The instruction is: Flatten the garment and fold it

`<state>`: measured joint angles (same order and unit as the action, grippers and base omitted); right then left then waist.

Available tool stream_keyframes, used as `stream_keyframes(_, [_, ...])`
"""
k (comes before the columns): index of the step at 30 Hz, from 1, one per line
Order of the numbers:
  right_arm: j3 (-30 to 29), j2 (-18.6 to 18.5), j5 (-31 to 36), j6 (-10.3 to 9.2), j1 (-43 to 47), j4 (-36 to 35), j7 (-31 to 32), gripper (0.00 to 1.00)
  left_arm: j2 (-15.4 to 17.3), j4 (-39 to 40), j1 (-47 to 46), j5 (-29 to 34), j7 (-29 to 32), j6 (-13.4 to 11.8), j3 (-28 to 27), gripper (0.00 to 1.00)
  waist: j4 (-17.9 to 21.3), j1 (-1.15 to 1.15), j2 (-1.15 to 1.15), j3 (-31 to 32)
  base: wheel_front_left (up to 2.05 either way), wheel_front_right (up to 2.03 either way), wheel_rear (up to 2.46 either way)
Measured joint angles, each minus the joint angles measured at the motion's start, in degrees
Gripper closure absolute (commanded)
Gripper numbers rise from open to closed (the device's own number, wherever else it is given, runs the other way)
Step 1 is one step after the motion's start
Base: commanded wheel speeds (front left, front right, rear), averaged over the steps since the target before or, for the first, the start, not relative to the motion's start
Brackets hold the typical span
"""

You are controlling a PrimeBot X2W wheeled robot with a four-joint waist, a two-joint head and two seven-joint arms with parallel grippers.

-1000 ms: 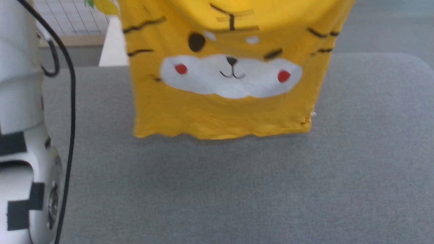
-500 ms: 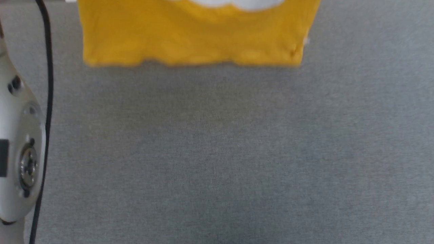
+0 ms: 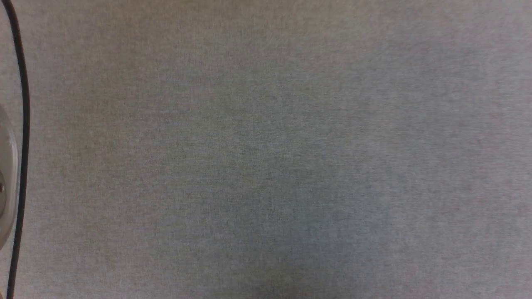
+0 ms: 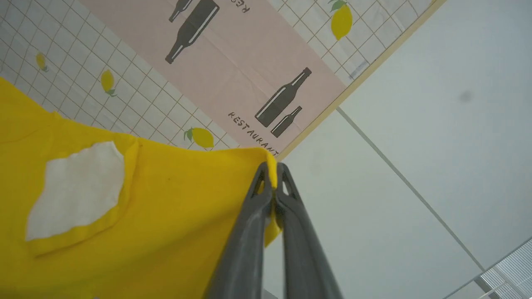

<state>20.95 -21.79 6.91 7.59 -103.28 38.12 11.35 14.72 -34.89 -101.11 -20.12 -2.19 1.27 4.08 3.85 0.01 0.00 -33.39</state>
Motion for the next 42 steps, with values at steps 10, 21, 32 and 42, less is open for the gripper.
stream_keyframes(10, [4.12, -1.01, -3.59, 0.00, 3.86, 1.31, -3.79, 1.00, 1.32, -1.52, 8.04, -3.52, -2.74, 4.37, 0.33, 1.00, -2.52, 0.01, 0.00, -3.94, 0.00, 0.00, 0.00])
stream_keyframes(21, [3.67, -7.16, -16.33, 0.00, 27.83, -14.80, -3.25, 1.00, 5.47, 14.83, 31.93, -10.47, 2.35, 5.82, 4.27, 1.00, -3.47, 0.00, 0.00, 2.51, 0.00, 0.00, 0.00])
stream_keyframes(32, [-5.80, -5.63, -20.58, 0.00, 65.63, -38.64, 4.28, 1.00, 6.79, 38.31, 70.43, -13.93, 7.38, 1.33, 4.55, 1.00, -4.06, -0.01, 0.00, 12.35, 0.00, 0.00, 0.00])
stream_keyframes(42, [-11.76, 1.60, -20.46, 0.00, 92.18, -46.89, 5.83, 1.00, 5.93, 43.92, 96.82, -14.24, 8.11, -2.85, 7.13, 1.00, -4.10, -0.01, 0.00, 20.53, 0.00, 0.00, 0.00])
